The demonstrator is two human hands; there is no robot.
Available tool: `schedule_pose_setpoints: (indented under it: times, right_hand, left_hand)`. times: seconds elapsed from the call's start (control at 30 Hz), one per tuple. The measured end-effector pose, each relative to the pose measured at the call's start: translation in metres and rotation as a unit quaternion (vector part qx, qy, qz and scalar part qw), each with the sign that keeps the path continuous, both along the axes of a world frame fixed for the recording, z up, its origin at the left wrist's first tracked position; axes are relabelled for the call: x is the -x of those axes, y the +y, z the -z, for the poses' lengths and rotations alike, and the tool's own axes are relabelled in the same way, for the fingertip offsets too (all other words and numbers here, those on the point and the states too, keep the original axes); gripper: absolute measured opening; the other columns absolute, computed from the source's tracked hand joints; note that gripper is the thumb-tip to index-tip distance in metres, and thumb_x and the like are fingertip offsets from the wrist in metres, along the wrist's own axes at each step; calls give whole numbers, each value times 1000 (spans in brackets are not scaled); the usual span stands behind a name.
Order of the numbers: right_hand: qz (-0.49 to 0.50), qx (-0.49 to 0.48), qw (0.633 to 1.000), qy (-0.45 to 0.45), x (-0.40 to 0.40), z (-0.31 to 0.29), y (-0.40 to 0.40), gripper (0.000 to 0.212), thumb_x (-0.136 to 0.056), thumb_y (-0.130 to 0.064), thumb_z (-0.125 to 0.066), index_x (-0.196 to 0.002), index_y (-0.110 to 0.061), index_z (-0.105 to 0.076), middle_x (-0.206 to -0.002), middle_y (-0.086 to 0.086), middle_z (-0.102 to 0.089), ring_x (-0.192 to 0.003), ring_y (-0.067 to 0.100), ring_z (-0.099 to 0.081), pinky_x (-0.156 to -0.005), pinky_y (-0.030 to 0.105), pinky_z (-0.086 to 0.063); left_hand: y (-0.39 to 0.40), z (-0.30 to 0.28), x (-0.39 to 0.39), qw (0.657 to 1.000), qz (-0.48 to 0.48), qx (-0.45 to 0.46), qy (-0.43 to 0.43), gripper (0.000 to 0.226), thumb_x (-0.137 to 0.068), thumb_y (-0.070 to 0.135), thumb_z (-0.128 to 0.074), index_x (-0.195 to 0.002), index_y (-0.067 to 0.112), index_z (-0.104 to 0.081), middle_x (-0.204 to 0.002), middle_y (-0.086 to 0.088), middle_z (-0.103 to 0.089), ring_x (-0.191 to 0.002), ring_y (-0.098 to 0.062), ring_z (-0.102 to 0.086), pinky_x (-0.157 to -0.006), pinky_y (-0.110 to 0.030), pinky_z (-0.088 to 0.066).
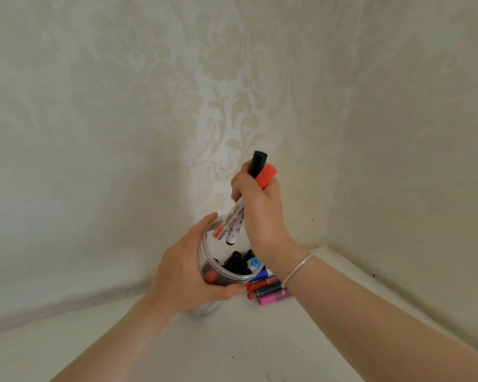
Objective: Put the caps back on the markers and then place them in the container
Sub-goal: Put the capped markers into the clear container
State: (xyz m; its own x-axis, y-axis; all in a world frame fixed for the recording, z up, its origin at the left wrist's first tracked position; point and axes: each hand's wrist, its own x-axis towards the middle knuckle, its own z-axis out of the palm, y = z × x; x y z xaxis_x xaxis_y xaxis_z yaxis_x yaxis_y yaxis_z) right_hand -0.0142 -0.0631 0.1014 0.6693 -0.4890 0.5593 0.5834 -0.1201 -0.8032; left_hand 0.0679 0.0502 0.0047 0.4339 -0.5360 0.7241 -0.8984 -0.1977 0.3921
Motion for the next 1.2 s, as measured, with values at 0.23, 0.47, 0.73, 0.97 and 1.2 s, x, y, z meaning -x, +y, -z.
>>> schedule_pose_setpoints:
  times: [0.23,0.47,0.73,0.97,1.2]
  right_hand:
    - [-8,62,997,50,-11,29,3,40,-72,13,-57,-97,-17,-45,-74,3,-45,-63,9,-46,-59,26,-51]
    - [162,213,960,78,-17,37,-3,23,-81,-5,-61,-80,-24,-47,-72,-3,-50,-66,12,-48,-65,30,-48]
    - [344,504,790,66,-22,46,-16,18,-93,-25,-43,-81,-12,-49,-59,0,-52,-51,20,-45,-49,34,-41]
    - [368,440,818,48,-27,47,-17,22,-92,-30,-39,-87,-12,-50,-79,1,-50,-68,19,-45,-66,32,-40]
    - [201,302,835,414,-11,30,-105,12,-92,-16,-46,-95,-10,-56,-92,6,-62,-79,22,-57,-68,33,-48]
  left_hand:
    - [-2,-4,1,1000,5,3,9,106,-46,82,-68,-136,43,-28,-125,37,-47,-115,25,-41,-93,-4,-38]
    - [-5,1,-4,1000,3,14,12,115,-51,86,-63,-144,28,-28,-137,21,-49,-123,6,-49,-99,-8,-36]
    - [-6,-1,-2,999,20,27,-33,112,-54,80,-67,-143,25,-29,-133,35,-44,-119,15,-46,-94,-9,-43]
    - [-7,2,-5,998,39,16,-47,114,-51,71,-76,-144,25,-30,-135,32,-45,-120,10,-49,-95,-16,-46]
    - [-4,9,-18,1000,18,25,-1,112,-51,70,-78,-143,29,-29,-133,14,-55,-123,-5,-53,-98,-40,-50]
